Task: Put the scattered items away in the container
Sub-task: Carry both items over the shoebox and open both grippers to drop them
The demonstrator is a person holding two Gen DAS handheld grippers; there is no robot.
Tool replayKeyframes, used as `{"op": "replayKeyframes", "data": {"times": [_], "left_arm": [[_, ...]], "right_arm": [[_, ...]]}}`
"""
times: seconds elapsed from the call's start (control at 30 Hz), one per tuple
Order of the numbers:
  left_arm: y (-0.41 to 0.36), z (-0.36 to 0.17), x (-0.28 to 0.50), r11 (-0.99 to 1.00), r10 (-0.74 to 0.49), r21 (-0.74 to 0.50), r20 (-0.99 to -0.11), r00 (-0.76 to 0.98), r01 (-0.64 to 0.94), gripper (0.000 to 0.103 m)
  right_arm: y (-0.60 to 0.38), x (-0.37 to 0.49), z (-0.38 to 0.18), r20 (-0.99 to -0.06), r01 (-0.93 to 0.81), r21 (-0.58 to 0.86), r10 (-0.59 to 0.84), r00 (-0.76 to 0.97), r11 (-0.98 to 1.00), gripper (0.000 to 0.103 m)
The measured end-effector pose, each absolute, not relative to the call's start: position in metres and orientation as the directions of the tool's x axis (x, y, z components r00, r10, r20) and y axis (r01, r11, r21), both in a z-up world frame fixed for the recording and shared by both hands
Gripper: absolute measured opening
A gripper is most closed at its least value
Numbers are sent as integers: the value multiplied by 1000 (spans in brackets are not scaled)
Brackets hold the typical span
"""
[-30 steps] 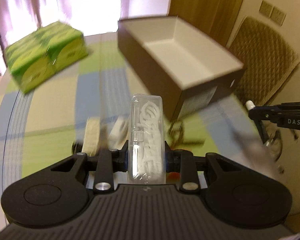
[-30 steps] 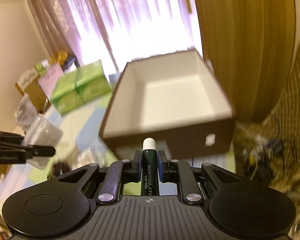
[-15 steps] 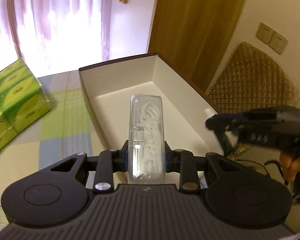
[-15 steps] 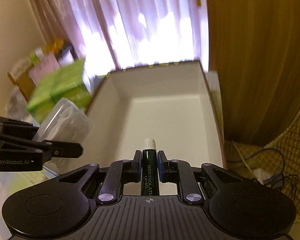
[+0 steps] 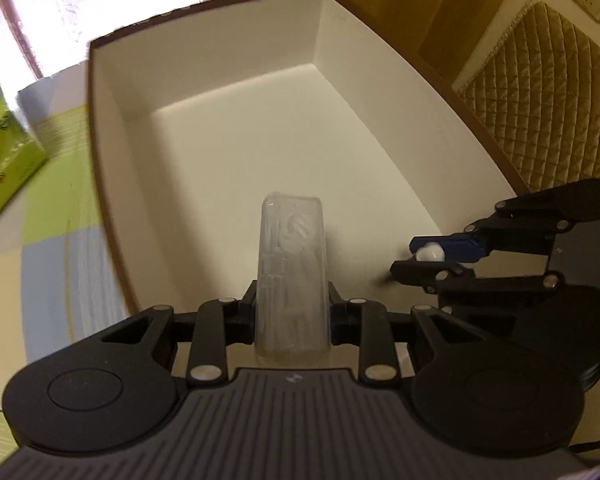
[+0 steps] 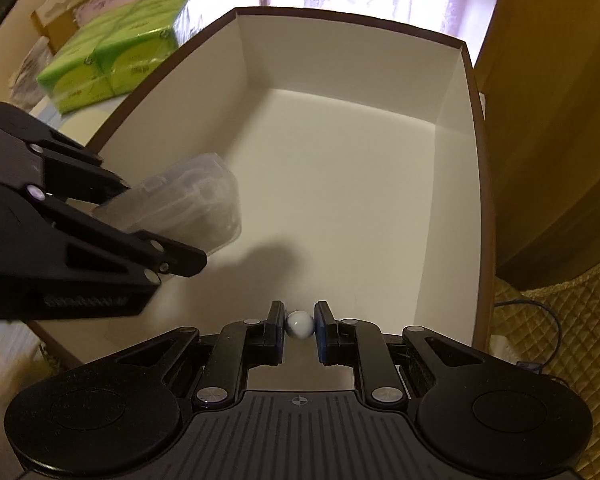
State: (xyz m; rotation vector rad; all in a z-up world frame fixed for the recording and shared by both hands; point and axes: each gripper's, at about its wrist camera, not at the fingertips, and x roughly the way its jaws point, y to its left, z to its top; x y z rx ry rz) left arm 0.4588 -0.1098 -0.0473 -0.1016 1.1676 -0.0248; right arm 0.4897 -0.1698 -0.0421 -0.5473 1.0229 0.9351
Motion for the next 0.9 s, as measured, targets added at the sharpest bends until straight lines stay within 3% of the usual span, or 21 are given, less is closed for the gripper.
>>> {"op": "replayKeyframes", "data": {"times": [0.33, 0.37, 0.4, 0.43, 0.47, 0.8, 0.83, 0.87, 0.9], "left_arm": [[-126, -73, 460, 999, -48, -39, -943, 330, 33, 26], [-126, -73, 460, 999, -49, -41, -944, 327, 31, 30], [-125, -73, 460, 999, -49, -42, -944, 326, 28, 47], [-125, -72, 460, 998, -57, -49, -942, 329, 33, 56], [-126, -70, 460, 998, -66, -55, -940, 335, 41, 59], [-127, -55, 456, 997, -44, -14, -925, 378, 81, 63], [-128, -52, 454, 997, -45, -15, -923, 383, 82, 64], [-128, -49, 453, 997, -43, -13, -921, 388, 82, 65], [-128, -47, 452, 997, -36, -5, -918, 395, 78, 68]], "right_arm": [[-170, 488, -43, -896, -875, 22, 398, 197, 483, 19], [-168, 487, -43, -897, -881, 18, 397, 195, 473, 19], [-169, 486, -42, -896, -884, 10, 396, 200, 468, 19], [-168, 485, -42, -896, -887, 2, 395, 203, 462, 19], [-169, 484, -40, -896, -890, 1, 396, 202, 457, 19], [-179, 485, -27, -883, -888, 41, 432, 182, 458, 20], [-180, 485, -24, -880, -887, 42, 437, 186, 461, 34], [-182, 485, -21, -877, -883, 27, 435, 205, 469, 72], [-186, 483, -17, -862, -875, 2, 444, 243, 484, 87]]}}
